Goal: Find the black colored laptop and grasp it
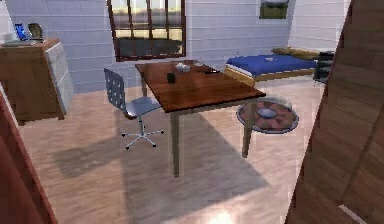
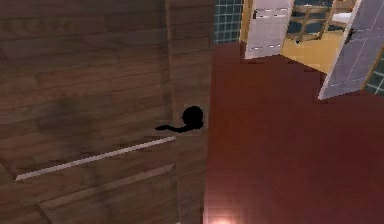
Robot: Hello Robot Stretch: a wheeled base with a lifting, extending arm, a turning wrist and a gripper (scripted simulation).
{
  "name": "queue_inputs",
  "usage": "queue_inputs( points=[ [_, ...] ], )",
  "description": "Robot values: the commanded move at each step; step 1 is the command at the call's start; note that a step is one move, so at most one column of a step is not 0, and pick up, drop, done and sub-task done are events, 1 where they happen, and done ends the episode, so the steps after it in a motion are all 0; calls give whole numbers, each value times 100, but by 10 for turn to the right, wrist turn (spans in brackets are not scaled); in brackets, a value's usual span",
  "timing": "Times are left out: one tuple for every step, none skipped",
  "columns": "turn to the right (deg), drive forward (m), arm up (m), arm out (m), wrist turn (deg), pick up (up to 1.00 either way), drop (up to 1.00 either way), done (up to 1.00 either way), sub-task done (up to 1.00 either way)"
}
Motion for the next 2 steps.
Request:
queue_inputs(
  points=[
    [0,85,0,0,0,0,0,0,0],
    [-450,0,0,0,0,0,0,0,0]
  ],
)
